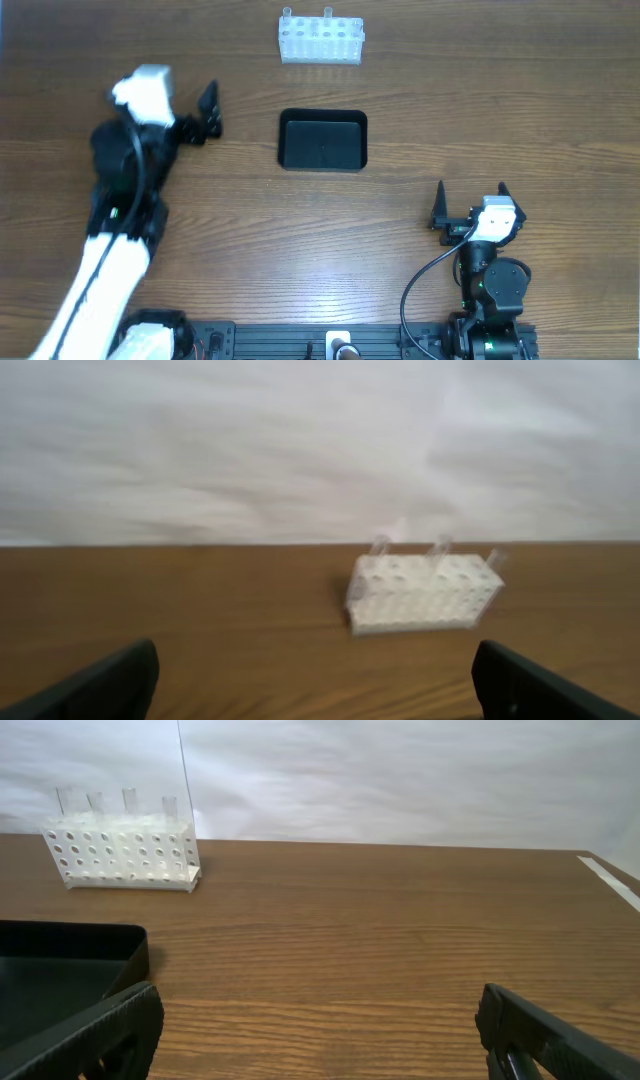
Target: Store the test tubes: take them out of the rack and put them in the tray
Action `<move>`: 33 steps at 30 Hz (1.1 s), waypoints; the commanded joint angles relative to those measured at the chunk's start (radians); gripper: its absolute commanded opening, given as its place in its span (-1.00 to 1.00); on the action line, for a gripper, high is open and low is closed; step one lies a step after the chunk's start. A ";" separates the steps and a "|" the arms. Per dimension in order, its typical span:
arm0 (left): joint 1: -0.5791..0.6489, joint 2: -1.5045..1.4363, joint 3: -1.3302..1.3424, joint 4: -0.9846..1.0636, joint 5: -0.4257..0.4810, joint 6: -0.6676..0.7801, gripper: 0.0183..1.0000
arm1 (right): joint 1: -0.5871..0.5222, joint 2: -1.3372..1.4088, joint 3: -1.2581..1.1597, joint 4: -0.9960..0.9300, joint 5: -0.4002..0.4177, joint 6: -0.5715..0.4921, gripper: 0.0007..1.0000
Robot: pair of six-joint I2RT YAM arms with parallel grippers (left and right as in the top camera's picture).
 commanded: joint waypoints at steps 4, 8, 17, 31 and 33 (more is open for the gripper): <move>-0.090 0.350 0.372 -0.137 -0.069 0.015 1.00 | -0.005 -0.011 -0.006 -0.003 -0.005 -0.005 0.98; -0.122 0.544 0.581 -0.235 -0.107 0.015 1.00 | -0.005 -0.011 -0.006 -0.003 -0.005 -0.005 0.99; -0.180 0.937 1.006 -0.379 -0.155 0.015 1.00 | -0.005 -0.011 -0.006 -0.003 -0.005 -0.005 0.99; -0.205 1.147 1.130 -0.348 -0.159 0.011 1.00 | -0.005 -0.011 -0.006 -0.003 -0.005 -0.005 0.98; -0.205 1.155 1.130 -0.336 -0.165 0.011 1.00 | -0.005 -0.011 -0.006 -0.003 -0.005 -0.005 0.98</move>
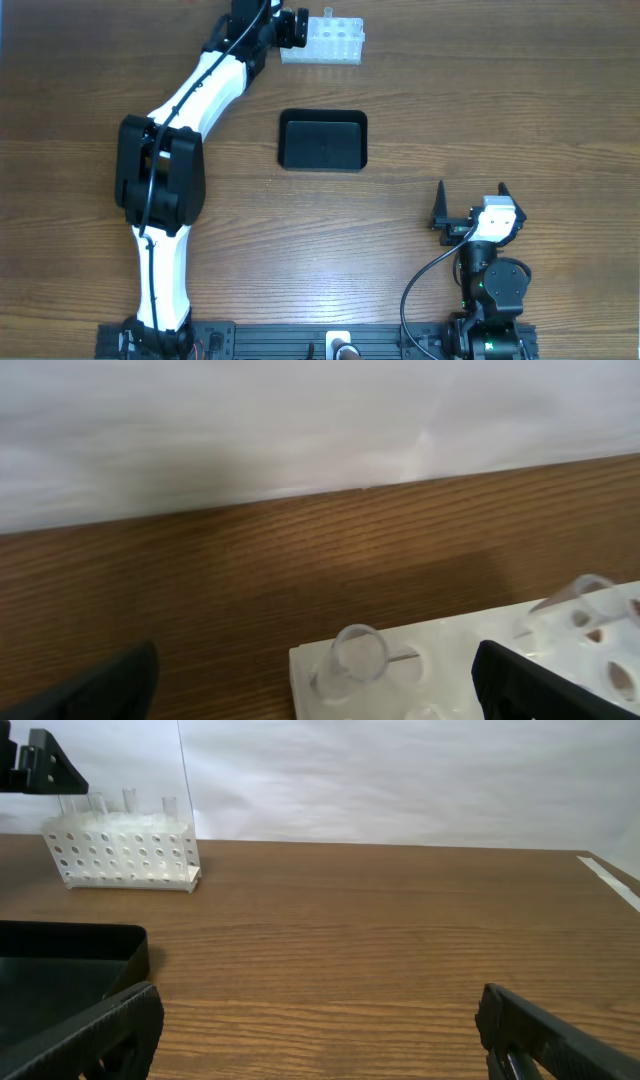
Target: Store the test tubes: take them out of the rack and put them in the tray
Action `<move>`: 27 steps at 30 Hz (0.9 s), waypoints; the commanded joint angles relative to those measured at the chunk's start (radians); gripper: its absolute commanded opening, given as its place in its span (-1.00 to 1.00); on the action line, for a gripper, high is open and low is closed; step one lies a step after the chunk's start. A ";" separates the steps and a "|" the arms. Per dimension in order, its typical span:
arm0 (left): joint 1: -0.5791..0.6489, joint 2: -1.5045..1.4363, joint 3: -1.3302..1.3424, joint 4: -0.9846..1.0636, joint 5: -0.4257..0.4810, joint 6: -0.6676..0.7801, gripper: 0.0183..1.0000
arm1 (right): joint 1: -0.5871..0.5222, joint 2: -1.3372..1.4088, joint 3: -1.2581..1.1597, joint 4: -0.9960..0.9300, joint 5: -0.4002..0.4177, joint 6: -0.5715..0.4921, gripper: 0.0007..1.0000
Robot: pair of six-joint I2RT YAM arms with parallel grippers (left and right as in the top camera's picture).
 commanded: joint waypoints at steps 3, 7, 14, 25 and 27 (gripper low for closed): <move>0.002 0.043 0.028 0.036 -0.024 0.008 1.00 | -0.005 -0.010 -0.006 -0.003 -0.005 -0.004 0.99; 0.002 0.051 0.029 0.040 -0.024 0.008 0.80 | -0.005 -0.010 -0.006 -0.003 -0.005 -0.004 0.99; -0.005 0.055 0.031 0.040 -0.024 0.008 0.19 | -0.005 -0.010 -0.006 -0.003 -0.005 -0.004 0.99; -0.018 0.055 0.034 0.048 -0.024 0.008 0.07 | -0.005 -0.010 -0.006 -0.003 -0.005 -0.004 0.99; -0.020 0.055 0.034 0.049 -0.024 0.008 0.02 | -0.005 -0.010 -0.006 -0.003 -0.005 -0.004 0.99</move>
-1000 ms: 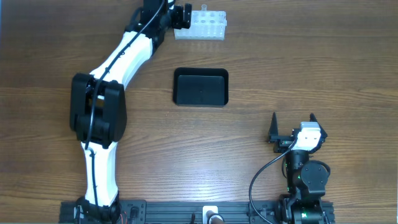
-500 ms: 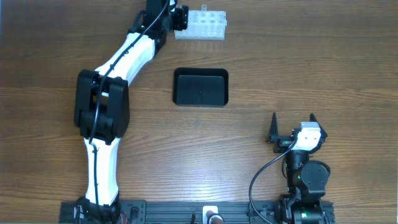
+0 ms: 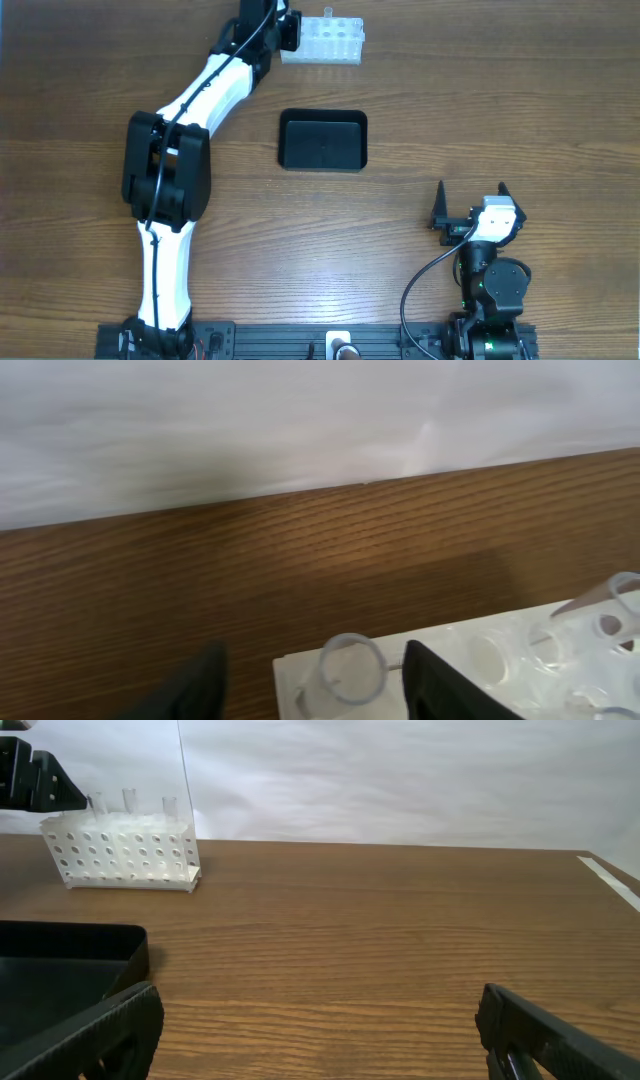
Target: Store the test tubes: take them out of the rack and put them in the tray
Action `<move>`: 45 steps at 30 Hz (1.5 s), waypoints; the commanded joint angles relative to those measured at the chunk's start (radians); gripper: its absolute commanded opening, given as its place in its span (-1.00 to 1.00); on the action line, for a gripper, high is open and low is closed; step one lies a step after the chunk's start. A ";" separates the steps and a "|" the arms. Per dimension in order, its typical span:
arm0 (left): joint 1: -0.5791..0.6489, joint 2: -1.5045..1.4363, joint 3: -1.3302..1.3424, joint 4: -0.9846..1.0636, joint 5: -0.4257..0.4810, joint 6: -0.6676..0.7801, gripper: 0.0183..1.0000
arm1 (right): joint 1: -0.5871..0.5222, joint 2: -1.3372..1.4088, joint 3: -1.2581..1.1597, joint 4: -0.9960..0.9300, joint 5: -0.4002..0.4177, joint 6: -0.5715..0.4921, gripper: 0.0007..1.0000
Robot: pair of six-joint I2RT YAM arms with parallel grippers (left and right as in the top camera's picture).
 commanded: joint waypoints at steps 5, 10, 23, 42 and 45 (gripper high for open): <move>-0.010 0.015 0.026 0.010 -0.008 0.004 -0.14 | -0.005 -0.010 -0.006 -0.003 -0.005 -0.005 0.98; -0.010 0.015 0.026 0.011 -0.008 0.004 -0.36 | -0.005 -0.010 -0.006 -0.003 -0.005 -0.005 0.99; -0.010 0.015 0.026 0.011 -0.008 0.004 -0.57 | -0.005 -0.010 -0.006 -0.003 -0.005 -0.005 0.98; -0.010 0.015 0.026 0.011 -0.008 0.005 -0.73 | -0.005 -0.010 -0.006 -0.003 -0.005 -0.005 0.99; -0.010 0.007 0.026 0.011 -0.008 0.005 -0.73 | -0.005 -0.010 -0.006 -0.003 -0.005 -0.005 0.99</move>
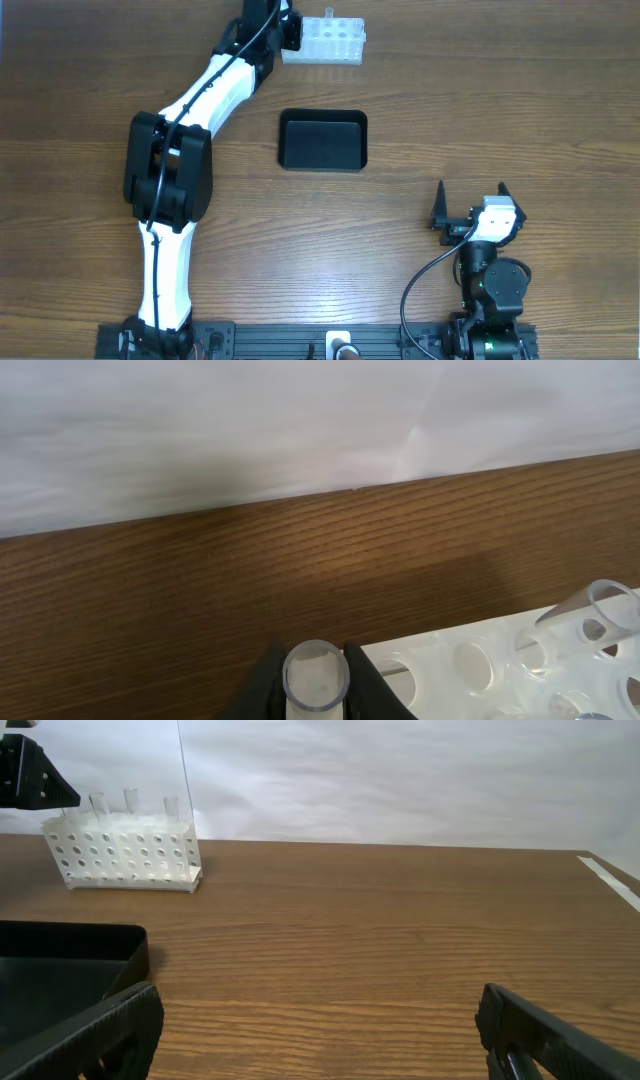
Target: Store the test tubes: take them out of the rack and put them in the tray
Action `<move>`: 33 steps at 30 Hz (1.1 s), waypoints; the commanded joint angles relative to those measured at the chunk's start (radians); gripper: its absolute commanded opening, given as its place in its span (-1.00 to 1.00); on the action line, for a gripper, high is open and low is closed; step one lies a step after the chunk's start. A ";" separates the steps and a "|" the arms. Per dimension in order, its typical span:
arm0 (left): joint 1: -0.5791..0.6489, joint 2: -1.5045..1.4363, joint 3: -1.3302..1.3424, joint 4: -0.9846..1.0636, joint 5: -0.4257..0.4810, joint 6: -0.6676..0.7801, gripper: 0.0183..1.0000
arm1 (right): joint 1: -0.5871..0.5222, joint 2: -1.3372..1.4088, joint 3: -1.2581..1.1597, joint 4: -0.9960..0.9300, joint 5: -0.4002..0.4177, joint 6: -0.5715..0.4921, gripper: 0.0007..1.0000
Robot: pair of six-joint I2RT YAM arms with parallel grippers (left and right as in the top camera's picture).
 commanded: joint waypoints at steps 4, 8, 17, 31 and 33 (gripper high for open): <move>-0.005 -0.042 0.022 -0.006 -0.005 0.028 -0.74 | -0.005 -0.010 -0.006 -0.003 -0.005 -0.005 0.99; -0.011 -0.133 0.022 -0.015 -0.016 0.077 -0.74 | -0.005 -0.010 -0.006 -0.003 -0.005 -0.005 0.99; -0.015 -0.382 0.022 -0.074 -0.030 0.134 -0.73 | -0.005 -0.010 -0.006 -0.003 -0.005 -0.005 0.98; -0.099 -0.442 -0.045 -0.699 -0.139 -0.288 -0.77 | -0.005 -0.010 -0.006 -0.003 -0.005 -0.005 0.98; -0.114 -0.412 -0.082 -0.714 -0.157 -0.333 -0.78 | -0.005 -0.010 -0.006 -0.003 -0.005 -0.005 0.99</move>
